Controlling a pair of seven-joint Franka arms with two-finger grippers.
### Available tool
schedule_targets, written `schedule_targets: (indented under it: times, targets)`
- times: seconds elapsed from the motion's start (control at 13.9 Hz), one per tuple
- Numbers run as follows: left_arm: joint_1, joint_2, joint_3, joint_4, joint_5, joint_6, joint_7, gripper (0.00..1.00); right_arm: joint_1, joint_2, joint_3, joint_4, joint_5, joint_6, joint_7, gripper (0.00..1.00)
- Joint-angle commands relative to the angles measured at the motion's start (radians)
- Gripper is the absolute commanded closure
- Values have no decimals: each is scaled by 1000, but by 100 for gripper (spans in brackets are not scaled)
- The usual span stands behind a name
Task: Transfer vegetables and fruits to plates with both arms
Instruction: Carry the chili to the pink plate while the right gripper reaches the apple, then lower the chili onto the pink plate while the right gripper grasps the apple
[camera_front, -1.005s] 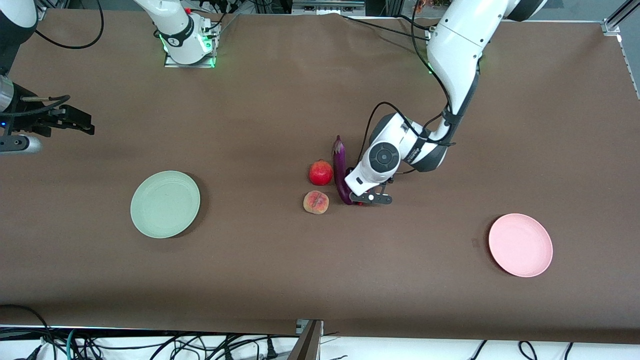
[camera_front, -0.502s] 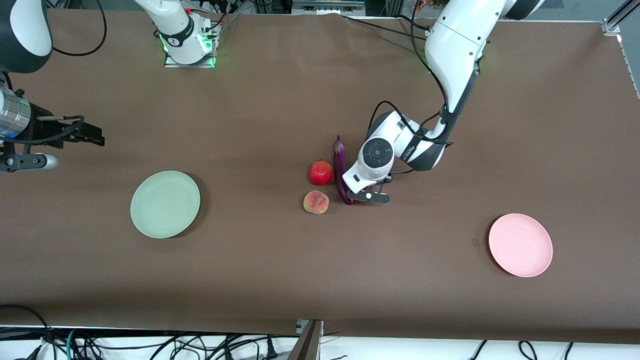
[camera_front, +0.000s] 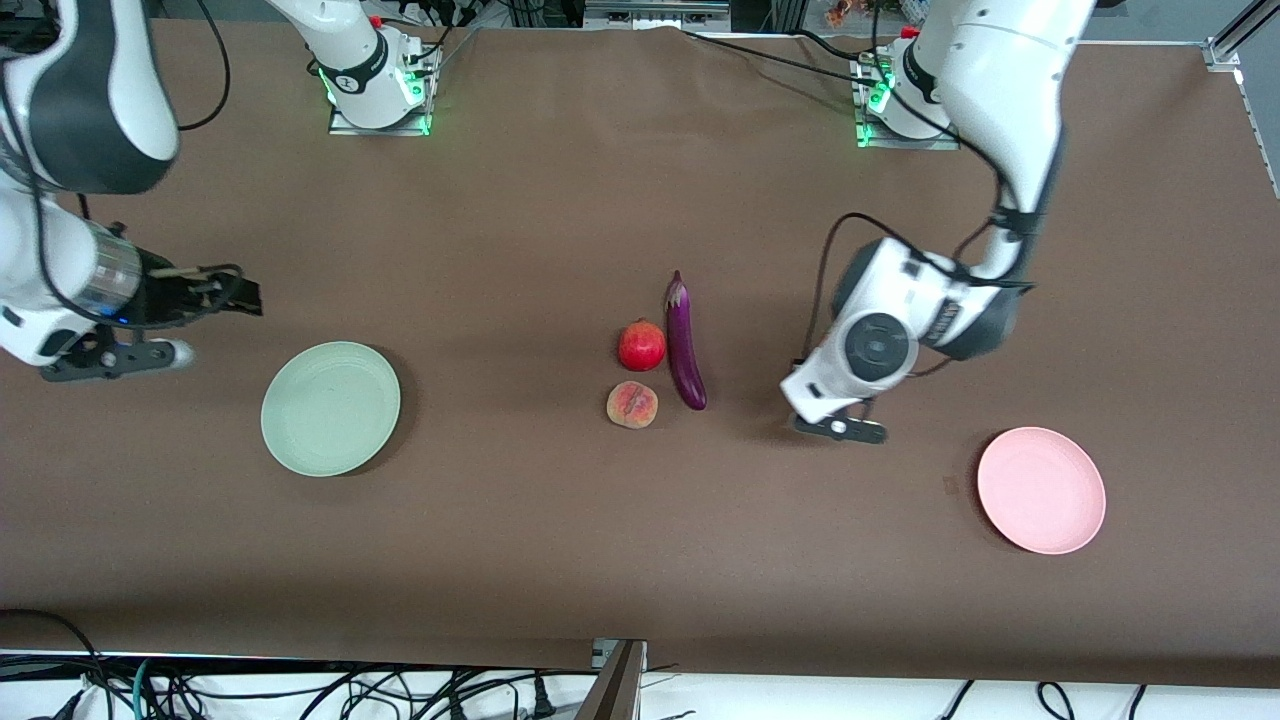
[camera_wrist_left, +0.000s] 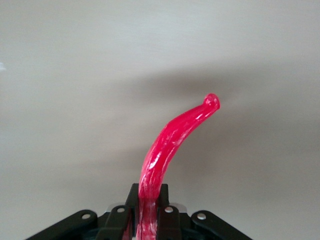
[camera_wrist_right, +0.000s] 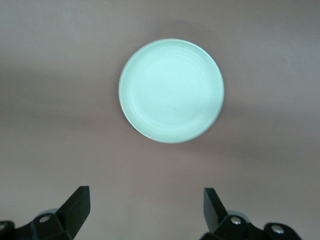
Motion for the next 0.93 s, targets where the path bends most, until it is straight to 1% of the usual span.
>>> schedule_targets:
  times: [0.0, 0.14, 0.22, 0.36, 0.43, 0.57, 0.65, 0.72, 0.86]
  targets:
    - [97, -8, 5, 55, 78, -59, 172, 100, 116, 60, -2, 14, 12, 63, 217, 0]
    - [187, 15, 5, 96, 124, -49, 321, 100, 214, 112, -2, 14, 39, 148, 386, 0]
    - [238, 52, 5, 136, 126, -44, 384, 100, 263, 143, -2, 14, 44, 208, 469, 0]
    - [298, 154, 7, 244, 147, 41, 517, 100, 364, 206, -2, 14, 42, 349, 670, 0]
    - [327, 193, 7, 269, 164, 116, 564, 100, 415, 238, -2, 14, 42, 412, 759, 0]
    - [353, 244, 10, 274, 207, 280, 607, 100, 487, 289, -2, 14, 41, 521, 887, 0]
    - [367, 259, 11, 274, 245, 334, 636, 100, 507, 312, -2, 16, 41, 561, 933, 0]
    - [384, 274, 11, 274, 264, 362, 659, 100, 526, 330, -2, 17, 42, 600, 957, 0]
    - [406, 305, 11, 276, 264, 400, 677, 100, 575, 370, -2, 16, 39, 658, 984, 0]
